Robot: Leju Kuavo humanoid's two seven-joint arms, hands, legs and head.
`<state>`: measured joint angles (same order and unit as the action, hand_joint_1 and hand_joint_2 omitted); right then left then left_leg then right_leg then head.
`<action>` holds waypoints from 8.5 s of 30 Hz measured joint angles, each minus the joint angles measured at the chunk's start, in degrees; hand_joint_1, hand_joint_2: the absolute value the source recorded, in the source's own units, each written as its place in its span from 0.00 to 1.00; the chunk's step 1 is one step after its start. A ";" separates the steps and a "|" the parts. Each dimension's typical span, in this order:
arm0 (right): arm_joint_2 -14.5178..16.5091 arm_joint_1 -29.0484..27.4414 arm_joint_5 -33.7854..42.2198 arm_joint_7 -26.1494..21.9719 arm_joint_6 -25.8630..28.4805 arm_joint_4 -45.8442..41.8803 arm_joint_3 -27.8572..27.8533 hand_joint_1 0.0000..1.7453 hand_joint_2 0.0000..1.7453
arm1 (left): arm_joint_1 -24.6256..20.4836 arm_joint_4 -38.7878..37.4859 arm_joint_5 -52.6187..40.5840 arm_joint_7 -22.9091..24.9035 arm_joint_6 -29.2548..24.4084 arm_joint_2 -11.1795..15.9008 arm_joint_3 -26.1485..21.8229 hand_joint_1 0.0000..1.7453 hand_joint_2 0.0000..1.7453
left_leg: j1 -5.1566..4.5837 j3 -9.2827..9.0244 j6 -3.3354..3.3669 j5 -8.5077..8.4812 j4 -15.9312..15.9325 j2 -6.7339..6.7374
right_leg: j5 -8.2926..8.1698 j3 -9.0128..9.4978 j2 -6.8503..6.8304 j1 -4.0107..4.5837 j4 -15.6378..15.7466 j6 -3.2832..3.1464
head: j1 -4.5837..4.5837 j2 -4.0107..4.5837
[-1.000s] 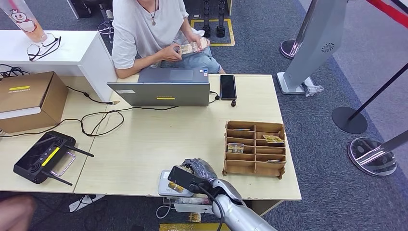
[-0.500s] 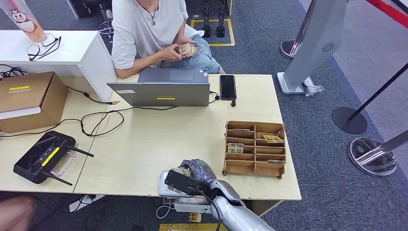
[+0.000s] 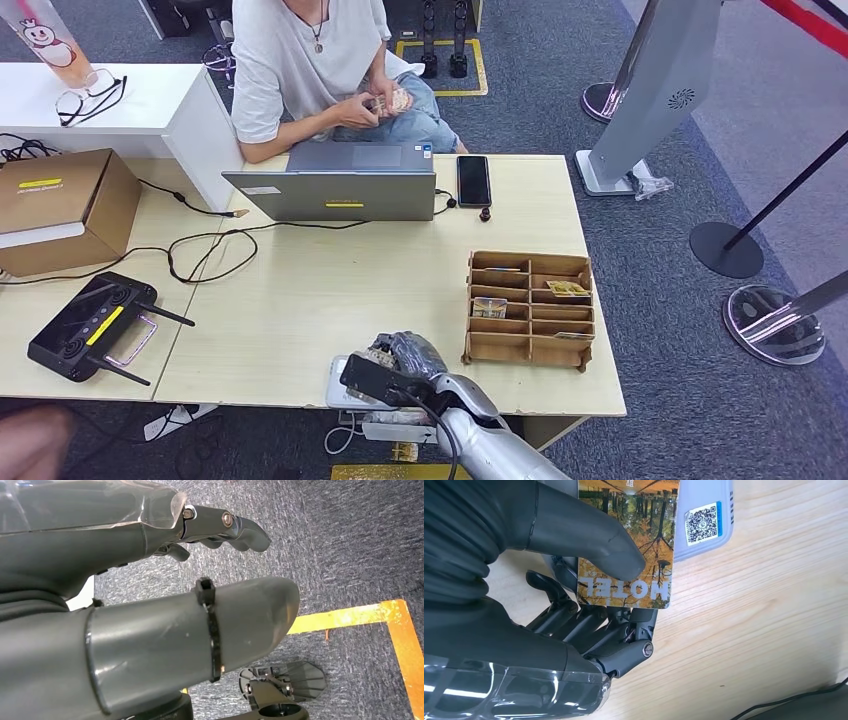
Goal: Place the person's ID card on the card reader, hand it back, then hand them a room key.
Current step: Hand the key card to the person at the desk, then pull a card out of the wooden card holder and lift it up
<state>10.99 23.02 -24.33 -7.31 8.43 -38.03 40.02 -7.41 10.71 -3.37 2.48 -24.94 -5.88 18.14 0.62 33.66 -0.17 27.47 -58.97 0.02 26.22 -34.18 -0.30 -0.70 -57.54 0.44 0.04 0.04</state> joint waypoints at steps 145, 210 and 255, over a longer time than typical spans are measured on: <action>-1.20 7.55 -53.32 2.65 31.11 -22.51 -15.32 1.00 1.00 | 1.25 0.00 -1.44 -2.12 -0.69 0.31 -1.20 0.00 0.00 | 0.00 0.02 0.00 -0.01 0.00 -0.01 | 0.00 0.00 0.00 0.00 0.00 0.00 | 0.00 0.00; -1.75 7.32 -54.26 6.34 30.50 -18.83 -15.13 0.00 0.00 | 1.69 0.00 -1.40 -2.63 -1.07 0.33 -1.69 0.00 0.00 | -0.01 0.01 0.00 -0.01 0.00 -0.01 | 0.00 -0.01 0.00 0.00 0.00 0.00 | 0.00 0.00; -8.63 -7.86 -52.98 3.74 30.41 -32.06 -19.03 0.00 1.00 | 2.52 0.00 -0.81 -3.37 -1.76 0.33 -3.09 0.00 0.00 | -0.01 0.02 0.01 0.01 0.00 -0.01 | 0.00 -0.01 -0.01 0.00 0.01 0.00 | 0.00 0.00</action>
<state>2.37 15.16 -77.31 -3.56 38.84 -70.10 20.99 -4.89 10.71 -4.17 -0.89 -26.70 -5.55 15.05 0.61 33.68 -0.16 27.48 -58.97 0.01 26.22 -34.19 -0.31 -0.71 -57.54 0.44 0.04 0.04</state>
